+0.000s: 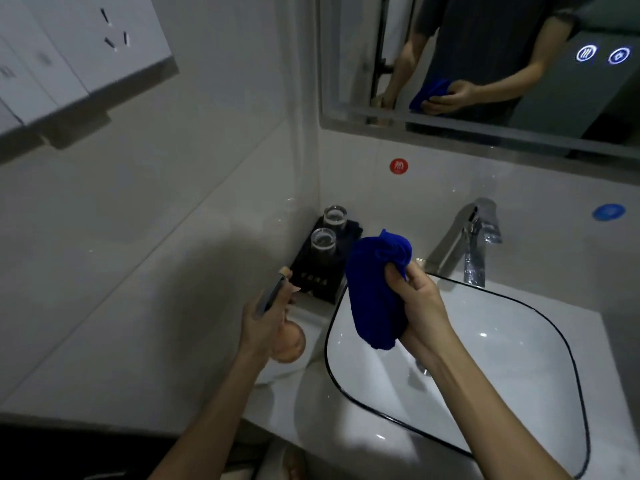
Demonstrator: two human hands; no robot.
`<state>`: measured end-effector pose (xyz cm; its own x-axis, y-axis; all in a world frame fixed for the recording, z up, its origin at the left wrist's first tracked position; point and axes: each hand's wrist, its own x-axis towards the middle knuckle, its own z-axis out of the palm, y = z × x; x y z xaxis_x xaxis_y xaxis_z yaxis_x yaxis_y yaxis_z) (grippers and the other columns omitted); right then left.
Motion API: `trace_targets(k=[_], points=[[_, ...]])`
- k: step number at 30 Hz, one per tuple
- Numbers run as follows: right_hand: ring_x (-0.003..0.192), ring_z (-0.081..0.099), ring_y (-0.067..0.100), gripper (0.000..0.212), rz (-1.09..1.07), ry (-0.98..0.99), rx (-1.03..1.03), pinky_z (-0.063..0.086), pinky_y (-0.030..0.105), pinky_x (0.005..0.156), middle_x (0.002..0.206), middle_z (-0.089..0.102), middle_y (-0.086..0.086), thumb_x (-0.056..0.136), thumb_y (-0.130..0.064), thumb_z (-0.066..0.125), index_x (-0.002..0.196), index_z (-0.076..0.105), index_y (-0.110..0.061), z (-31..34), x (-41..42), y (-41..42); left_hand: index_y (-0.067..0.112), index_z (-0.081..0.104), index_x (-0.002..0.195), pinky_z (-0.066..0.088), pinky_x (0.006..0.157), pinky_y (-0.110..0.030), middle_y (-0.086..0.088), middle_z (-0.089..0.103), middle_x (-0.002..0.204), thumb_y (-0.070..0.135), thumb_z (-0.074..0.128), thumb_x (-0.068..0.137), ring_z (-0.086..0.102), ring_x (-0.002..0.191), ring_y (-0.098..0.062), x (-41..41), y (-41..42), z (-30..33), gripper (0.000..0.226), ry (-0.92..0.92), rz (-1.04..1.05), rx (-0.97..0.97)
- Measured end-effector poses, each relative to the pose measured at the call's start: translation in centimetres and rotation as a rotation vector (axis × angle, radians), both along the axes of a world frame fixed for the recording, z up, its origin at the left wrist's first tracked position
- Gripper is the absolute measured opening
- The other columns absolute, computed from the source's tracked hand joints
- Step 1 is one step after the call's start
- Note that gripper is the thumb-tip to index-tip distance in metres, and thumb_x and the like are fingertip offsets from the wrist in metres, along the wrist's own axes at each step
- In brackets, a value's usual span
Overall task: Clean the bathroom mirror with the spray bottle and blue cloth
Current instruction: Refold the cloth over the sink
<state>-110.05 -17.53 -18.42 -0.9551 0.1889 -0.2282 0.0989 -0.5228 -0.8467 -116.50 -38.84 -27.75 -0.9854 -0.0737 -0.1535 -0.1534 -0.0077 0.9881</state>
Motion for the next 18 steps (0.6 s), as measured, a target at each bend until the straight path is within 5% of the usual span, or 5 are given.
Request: trace_targets(k=[4,8,13,18], points=[[0.106,0.069,0.027,0.037,0.011,-0.03,-0.027,0.058,0.039,0.086,0.12,0.071,0.008,0.094,-0.015,0.057,0.129,0.061,-0.022,-1.0,1.2,-0.5,0.021,0.077,0.088,0.05,0.068,-0.02,-0.003,0.072,0.078,0.025,0.075,0.087,0.064,0.072,-0.01,1.0,-0.3,-2.3,0.004,-0.127,0.131,0.063],[0.105,0.068,0.029,0.04,-0.002,-0.056,-0.033,0.058,0.038,0.085,0.121,0.07,0.011,0.09,-0.016,0.059,0.13,0.061,-0.019,-1.5,1.8,-0.9,0.014,0.077,0.095,0.05,0.065,-0.016,0.004,0.072,0.079,0.018,0.08,0.082,0.062,0.065,0.0,0.7,-0.3,-3.7,0.014,-0.183,0.112,0.07],[0.11,0.066,0.031,0.043,-0.006,-0.064,-0.009,0.056,0.041,0.089,0.124,0.068,0.011,0.09,-0.017,0.059,0.133,0.058,-0.018,-1.9,1.8,-1.4,0.012,0.073,0.096,0.051,0.066,-0.023,0.003,0.07,0.077,0.013,0.08,0.081,0.061,0.072,-0.013,-0.6,-0.1,-5.0,0.017,-0.199,0.125,0.095],[0.106,0.068,0.029,0.044,0.014,-0.057,0.023,0.058,0.038,0.081,0.122,0.069,0.009,0.088,-0.019,0.061,0.132,0.059,-0.018,-1.9,1.3,-1.4,0.01,0.067,0.09,0.047,0.047,-0.012,0.017,0.068,0.053,-0.002,0.072,0.085,0.059,0.046,0.002,-1.6,0.8,-5.9,0.014,-0.267,0.067,0.134]])
